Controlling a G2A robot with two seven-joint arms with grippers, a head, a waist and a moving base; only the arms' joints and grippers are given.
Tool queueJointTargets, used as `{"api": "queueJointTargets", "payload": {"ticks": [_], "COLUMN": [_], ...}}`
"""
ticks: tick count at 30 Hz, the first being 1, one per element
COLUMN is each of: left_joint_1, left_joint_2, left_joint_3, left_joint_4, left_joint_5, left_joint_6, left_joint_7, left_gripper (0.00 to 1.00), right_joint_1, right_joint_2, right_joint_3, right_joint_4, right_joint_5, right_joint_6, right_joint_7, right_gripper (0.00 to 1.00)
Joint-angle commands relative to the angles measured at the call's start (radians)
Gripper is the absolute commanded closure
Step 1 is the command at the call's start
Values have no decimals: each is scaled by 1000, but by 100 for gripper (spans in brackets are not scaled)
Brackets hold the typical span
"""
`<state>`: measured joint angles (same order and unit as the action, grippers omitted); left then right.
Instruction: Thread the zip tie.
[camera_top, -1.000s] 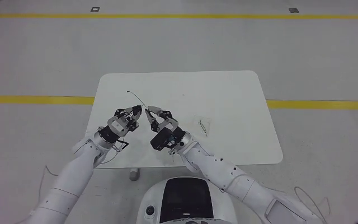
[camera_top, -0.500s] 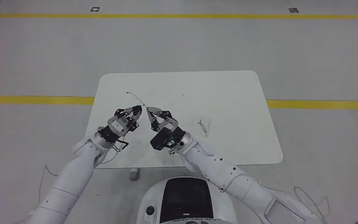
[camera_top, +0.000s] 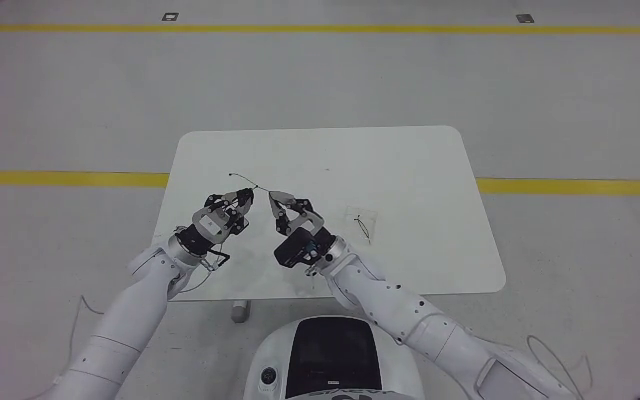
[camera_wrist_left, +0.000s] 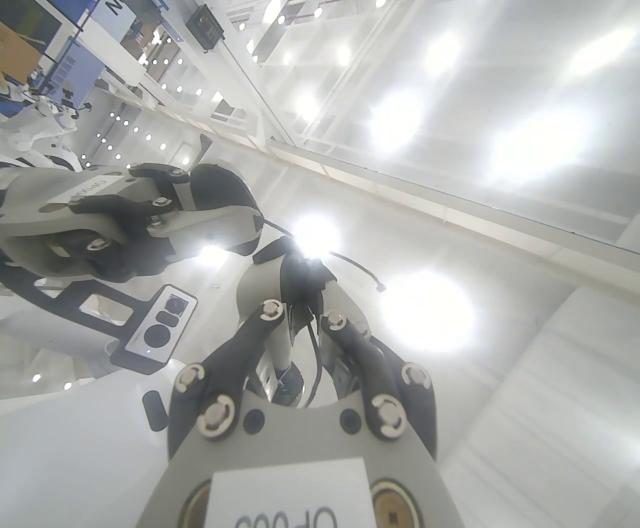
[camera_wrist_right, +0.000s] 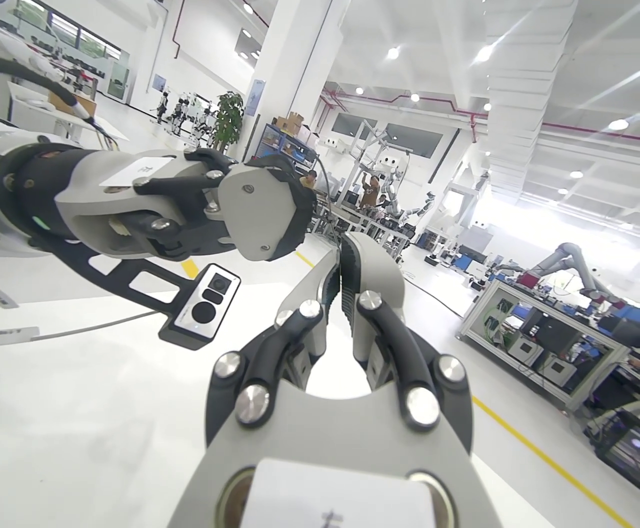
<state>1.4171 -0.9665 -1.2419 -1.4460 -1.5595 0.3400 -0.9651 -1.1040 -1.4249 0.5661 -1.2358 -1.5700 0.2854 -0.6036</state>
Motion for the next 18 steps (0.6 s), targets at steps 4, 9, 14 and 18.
{"api": "queueJointTargets", "payload": {"ticks": [4,9,14,18], "left_joint_1": [0,0,0,0], "left_joint_2": [0,0,0,0], "left_joint_3": [0,0,0,0], "left_joint_4": [0,0,0,0], "left_joint_5": [0,0,0,0], "left_joint_6": [0,0,0,0], "left_joint_7": [0,0,0,0], "left_gripper": [100,100,100,100], "right_joint_1": [-11,-22,-28,-30], "right_joint_2": [4,9,13,16], "right_joint_3": [10,21,28,30], "right_joint_4": [-4,-8,-14,-17], "right_joint_5": [0,0,0,0], "right_joint_6": [4,4,6,5], "right_joint_7": [0,-2,-3,0], "right_gripper": [100,100,100,100]}}
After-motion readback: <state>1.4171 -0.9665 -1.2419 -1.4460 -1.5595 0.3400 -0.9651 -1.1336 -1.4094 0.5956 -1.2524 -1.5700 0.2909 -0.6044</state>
